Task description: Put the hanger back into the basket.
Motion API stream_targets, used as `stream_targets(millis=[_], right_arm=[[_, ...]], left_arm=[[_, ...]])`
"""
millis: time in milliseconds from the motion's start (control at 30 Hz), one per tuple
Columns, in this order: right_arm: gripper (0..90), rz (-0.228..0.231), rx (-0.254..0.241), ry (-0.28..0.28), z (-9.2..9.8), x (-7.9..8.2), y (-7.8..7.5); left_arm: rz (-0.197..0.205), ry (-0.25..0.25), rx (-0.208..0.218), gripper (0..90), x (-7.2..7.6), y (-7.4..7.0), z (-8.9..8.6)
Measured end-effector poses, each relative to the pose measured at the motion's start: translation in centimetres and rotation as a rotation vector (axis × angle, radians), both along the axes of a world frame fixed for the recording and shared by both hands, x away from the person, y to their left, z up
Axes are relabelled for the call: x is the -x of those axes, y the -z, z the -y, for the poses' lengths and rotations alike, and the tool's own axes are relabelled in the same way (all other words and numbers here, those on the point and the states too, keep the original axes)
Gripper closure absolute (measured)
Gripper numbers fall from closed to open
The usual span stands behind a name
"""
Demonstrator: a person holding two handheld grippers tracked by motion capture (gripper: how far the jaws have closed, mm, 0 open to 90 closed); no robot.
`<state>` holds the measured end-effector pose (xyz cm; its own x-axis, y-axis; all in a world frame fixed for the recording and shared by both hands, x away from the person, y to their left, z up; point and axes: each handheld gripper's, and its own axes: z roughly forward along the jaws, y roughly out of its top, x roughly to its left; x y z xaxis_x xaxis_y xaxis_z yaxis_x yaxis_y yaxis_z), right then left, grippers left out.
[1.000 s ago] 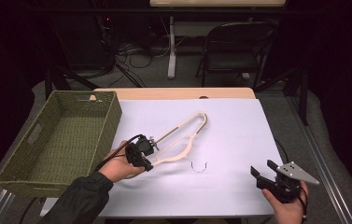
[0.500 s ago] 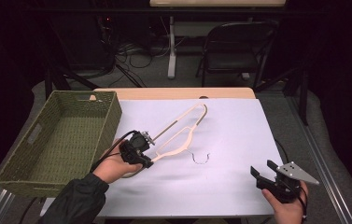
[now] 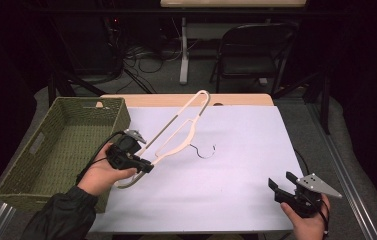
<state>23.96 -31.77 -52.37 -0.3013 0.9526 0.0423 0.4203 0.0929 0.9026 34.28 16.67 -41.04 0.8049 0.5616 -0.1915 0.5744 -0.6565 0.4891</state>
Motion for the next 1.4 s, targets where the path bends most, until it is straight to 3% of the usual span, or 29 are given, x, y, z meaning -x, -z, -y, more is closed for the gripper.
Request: stream_targets(millis=[433, 700, 900, 1133, 1400], right_arm=[[31.0, -0.006, -0.006, -0.002, -0.1, -0.1, 0.1], [31.0, 0.0, -0.01, -0.003, -0.1, -0.2, 0.2], [31.0, -0.007, -0.003, -0.006, -0.1, -0.2, 0.1], [31.0, -0.009, -0.005, -0.008, -0.2, -0.3, 0.2], [31.0, -0.007, -0.001, -0.009, -0.2, -0.3, 0.2]], left_arm=[[-0.001, -0.117, 0.156, 80.4, -0.6, -1.8, -4.0], [0.018, -0.178, 0.196, 80.3, -0.6, -2.9, -6.3], [0.006, -0.212, 0.309, 80.4, -0.5, -3.3, -8.4], [0.027, -0.23, 0.347, 80.3, -0.3, -4.2, -9.5], [0.039, -0.305, 0.416, 80.3, 0.3, -4.2, -11.9]])
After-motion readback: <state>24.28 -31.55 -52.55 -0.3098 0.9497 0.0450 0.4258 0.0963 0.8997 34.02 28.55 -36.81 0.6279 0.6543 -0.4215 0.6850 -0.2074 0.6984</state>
